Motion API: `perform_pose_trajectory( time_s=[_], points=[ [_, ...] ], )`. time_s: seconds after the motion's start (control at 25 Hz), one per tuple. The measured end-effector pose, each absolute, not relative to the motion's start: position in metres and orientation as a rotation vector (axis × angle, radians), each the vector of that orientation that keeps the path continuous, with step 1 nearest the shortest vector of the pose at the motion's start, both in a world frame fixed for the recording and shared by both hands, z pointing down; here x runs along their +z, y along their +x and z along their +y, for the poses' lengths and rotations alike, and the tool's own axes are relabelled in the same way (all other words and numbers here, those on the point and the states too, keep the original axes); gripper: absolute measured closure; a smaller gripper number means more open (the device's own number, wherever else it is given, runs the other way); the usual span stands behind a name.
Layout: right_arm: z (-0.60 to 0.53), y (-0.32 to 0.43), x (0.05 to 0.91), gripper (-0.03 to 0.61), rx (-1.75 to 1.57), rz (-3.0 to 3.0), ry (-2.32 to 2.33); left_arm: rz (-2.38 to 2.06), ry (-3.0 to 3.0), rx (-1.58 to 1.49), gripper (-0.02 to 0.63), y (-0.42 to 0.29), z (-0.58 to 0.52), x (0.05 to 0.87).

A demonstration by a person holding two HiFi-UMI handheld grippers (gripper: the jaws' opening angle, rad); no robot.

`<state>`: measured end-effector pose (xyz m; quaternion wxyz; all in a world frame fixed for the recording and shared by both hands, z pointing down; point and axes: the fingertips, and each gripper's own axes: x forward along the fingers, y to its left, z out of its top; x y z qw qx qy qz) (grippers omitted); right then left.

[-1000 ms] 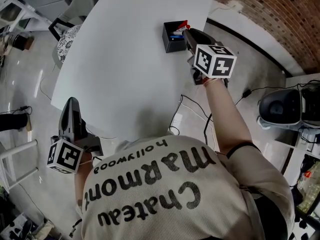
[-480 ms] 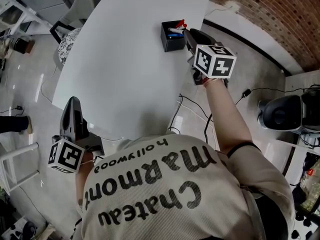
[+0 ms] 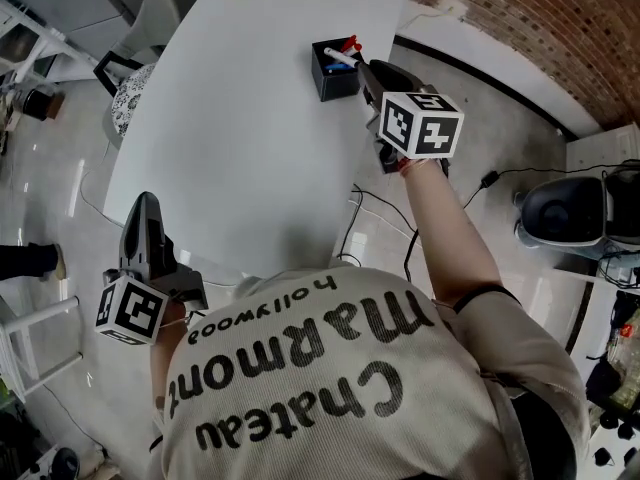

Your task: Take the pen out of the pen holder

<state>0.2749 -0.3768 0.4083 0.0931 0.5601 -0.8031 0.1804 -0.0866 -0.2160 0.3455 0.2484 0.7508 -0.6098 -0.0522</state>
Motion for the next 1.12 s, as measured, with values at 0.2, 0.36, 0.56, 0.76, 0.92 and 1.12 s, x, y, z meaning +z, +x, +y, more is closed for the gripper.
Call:
perform_pose_trajectory(
  time_s=[0.2, 0.36, 0.56, 0.76, 0.92, 1.12],
  points=[
    [-0.368, 0.278, 0.407, 0.505, 0.539, -2.375, 1.687, -1.635, 2.064, -0.14, 0.614, -0.08, -0.215, 0.345],
    [-0.36, 0.28, 0.405, 0.505, 0.539, -2.37, 1.695, -1.629, 2.069, -0.146, 0.614, -0.079, -0.212, 0.344],
    [-0.351, 0.282, 0.406, 0.505, 0.54, -2.362, 1.703, -1.623, 2.074, -0.161, 0.614, -0.08, -0.205, 0.345],
    [-0.345, 0.283, 0.406, 0.505, 0.541, -2.357, 1.716, -1.617, 2.066, -0.157, 0.614, -0.079, -0.2, 0.347],
    [-0.339, 0.284, 0.403, 0.505, 0.529, -2.357, 1.73, -1.611, 2.071, -0.17, 0.614, -0.079, -0.196, 0.348],
    [-0.329, 0.285, 0.399, 0.505, 0.522, -2.35, 1.746, -1.583, 2.069, -0.188, 0.614, -0.078, -0.193, 0.354]
  ],
)
